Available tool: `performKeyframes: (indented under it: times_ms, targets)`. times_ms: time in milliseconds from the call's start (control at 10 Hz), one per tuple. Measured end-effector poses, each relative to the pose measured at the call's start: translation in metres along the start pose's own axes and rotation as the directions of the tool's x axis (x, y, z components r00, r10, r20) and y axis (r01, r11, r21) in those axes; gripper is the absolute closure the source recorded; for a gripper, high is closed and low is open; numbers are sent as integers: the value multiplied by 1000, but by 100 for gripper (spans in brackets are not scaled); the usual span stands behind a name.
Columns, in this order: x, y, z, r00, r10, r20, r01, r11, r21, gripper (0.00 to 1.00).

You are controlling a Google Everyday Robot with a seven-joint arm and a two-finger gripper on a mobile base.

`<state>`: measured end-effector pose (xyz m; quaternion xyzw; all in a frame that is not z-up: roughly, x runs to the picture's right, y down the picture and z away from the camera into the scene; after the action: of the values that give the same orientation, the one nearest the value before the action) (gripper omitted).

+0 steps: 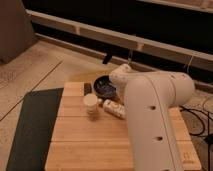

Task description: Wipe the white sponge on the table

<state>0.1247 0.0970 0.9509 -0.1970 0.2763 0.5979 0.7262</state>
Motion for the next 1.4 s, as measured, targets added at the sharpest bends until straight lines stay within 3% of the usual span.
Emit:
performKeyframes:
  times_ms: [200, 500, 800, 1000, 1200, 1400]
  targets:
    - [18, 10, -3, 1000, 13, -12, -13, 999, -32, 98]
    - [44, 0, -4, 999, 29, -43, -30, 999, -20, 98]
    - [54, -30, 4, 995, 61, -78, -58, 998, 40, 98]
    - [47, -54, 12, 993, 76, -93, -66, 992, 108, 98]
    - [27, -72, 16, 994, 67, -81, -53, 985, 163, 98]
    - [4, -77, 15, 997, 52, -56, -41, 982, 185, 98]
